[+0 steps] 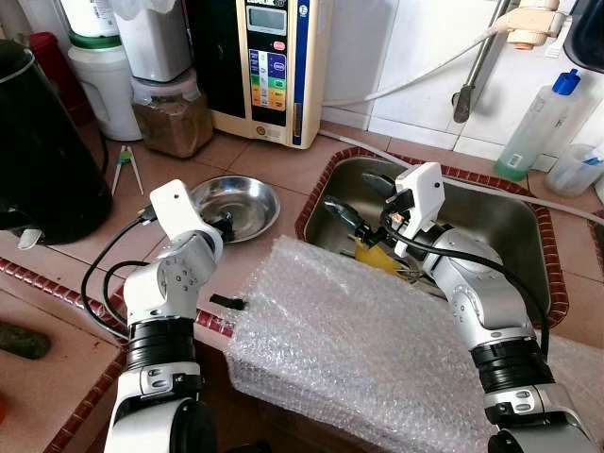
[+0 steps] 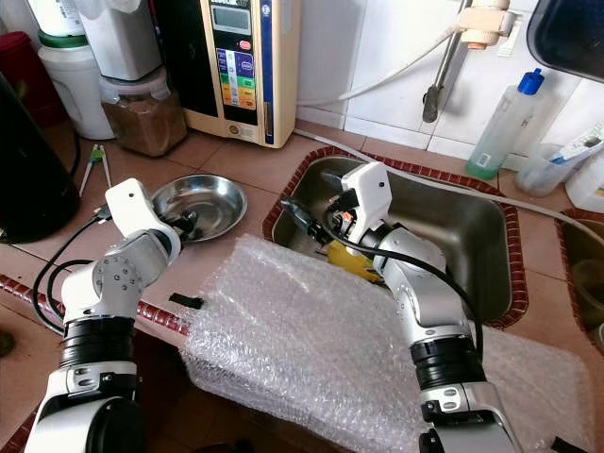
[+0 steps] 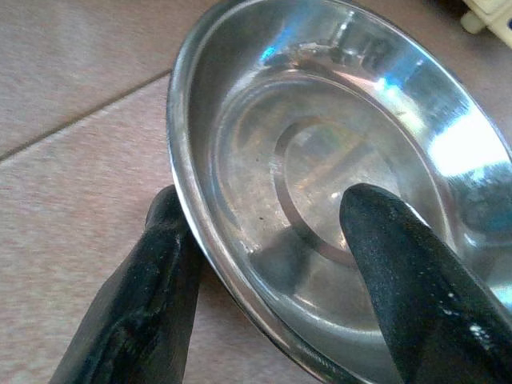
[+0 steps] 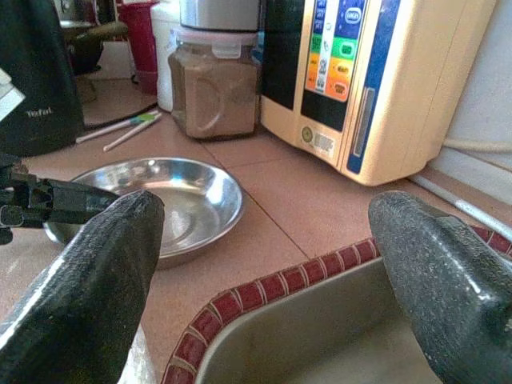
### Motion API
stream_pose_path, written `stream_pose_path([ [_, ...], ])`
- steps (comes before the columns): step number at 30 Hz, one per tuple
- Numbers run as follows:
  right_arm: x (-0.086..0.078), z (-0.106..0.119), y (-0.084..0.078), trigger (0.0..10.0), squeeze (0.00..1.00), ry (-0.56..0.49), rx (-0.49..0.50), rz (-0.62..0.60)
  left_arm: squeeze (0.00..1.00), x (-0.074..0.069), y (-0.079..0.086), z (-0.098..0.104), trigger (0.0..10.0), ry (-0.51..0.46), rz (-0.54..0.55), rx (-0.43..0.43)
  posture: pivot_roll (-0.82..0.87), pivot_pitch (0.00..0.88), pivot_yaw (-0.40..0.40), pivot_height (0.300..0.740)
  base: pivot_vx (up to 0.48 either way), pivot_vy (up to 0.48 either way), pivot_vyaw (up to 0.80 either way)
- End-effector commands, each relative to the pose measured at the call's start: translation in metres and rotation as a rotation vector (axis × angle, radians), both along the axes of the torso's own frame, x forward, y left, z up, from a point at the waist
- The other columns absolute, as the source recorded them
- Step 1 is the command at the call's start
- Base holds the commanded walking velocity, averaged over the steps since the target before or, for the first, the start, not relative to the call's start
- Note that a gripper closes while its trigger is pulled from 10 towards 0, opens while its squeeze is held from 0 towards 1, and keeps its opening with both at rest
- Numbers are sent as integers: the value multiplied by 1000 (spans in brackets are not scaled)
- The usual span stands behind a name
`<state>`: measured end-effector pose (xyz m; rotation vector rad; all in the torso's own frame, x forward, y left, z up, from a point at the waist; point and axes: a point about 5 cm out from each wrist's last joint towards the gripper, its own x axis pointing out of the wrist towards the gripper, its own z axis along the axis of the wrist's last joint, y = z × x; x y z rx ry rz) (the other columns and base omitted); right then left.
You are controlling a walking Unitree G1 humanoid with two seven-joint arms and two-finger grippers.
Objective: Kitchen organization
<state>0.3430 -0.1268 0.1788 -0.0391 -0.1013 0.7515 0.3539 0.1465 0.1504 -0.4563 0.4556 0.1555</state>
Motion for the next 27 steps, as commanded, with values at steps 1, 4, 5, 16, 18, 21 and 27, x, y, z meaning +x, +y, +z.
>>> stream_pose_path([
  [1, -3, 0, 4, 10000, 0, -3, -25, 28, 0, 1, -7, 2, 0, -3, -32, -46, -30, 39, 10, 740, 0, 0, 0],
  [4, -4, 0, 5, 10000, 0, -4, -33, 42, 0, 1, -8, 2, 0, -9, -36, -66, -31, 40, 7, 740, 0, 0, 0],
  [5, -4, 0, 5, 10000, 0, -3, -35, 44, 0, 1, -9, 2, 0, -9, -37, -68, -33, 39, 5, 740, 0, 0, 0],
  [16, -5, -2, 13, 10000, 0, 5, -34, 60, 0, 2, -6, 3, 0, -67, -90, 61, -36, 43, 3, 740, 0, 0, 0],
  [18, -6, -3, 14, 10000, 0, 9, -37, 62, 0, 2, -6, 2, 0, -86, -104, 71, -37, 44, 2, 740, 0, 0, 0],
  [21, -6, -3, 13, 10000, 0, 15, -36, 68, 0, 1, -4, -1, 0, -98, -109, 98, -39, 46, 0, 740, 0, 0, 0],
  [27, -9, -5, 13, 10000, 0, 44, -38, 107, 0, 0, -3, -1, 0, -124, -116, 128, -40, 46, -5, 740, 0, 0, 0],
])
